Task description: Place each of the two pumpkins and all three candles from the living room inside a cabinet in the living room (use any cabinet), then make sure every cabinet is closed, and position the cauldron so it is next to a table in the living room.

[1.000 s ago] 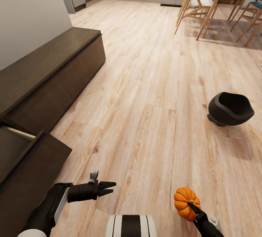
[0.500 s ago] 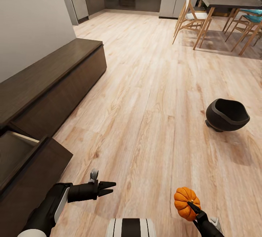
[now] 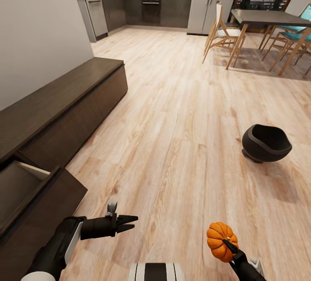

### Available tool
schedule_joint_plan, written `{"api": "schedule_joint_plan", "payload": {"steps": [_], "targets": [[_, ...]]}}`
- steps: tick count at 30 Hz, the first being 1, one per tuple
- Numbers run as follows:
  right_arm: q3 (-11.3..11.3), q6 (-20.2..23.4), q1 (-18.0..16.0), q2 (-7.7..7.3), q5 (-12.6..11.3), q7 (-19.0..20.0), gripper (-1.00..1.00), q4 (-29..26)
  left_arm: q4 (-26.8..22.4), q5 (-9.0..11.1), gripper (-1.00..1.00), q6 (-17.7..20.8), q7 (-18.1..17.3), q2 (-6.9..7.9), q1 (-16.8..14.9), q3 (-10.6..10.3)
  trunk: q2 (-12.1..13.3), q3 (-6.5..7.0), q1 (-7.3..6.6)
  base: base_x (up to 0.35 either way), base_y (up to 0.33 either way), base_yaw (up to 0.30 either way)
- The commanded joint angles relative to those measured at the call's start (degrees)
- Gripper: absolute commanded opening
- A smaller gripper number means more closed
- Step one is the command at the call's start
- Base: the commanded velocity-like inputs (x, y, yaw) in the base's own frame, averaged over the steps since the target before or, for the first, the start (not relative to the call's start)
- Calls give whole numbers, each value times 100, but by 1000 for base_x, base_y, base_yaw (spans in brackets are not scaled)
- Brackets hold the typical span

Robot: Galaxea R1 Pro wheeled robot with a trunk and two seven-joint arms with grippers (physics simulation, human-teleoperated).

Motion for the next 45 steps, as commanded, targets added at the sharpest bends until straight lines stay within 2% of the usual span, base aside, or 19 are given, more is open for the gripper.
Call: {"api": "schedule_joint_plan", "payload": {"steps": [1,7,21,45], "targets": [[-33,55,-1,2,-20,5,-100,3,-3,12,100,59,-9,4,-3,-2,0,19,-3,0,0,0],[-33,47,-1,10,-16,16,-100,0,-74,17,100,59,-7,8,-6,-7,8,152,-19,-41,0,0],[-33,46,-1,7,-18,78,-100,1,-82,14,100,59,3,-18,-6,-28,27,468,-55,-221,0,14],[-33,46,-1,2,-17,342,-100,2,-82,-34,100,50,53,-70,-6,-44,59,1009,-117,-340,0,170]]}}
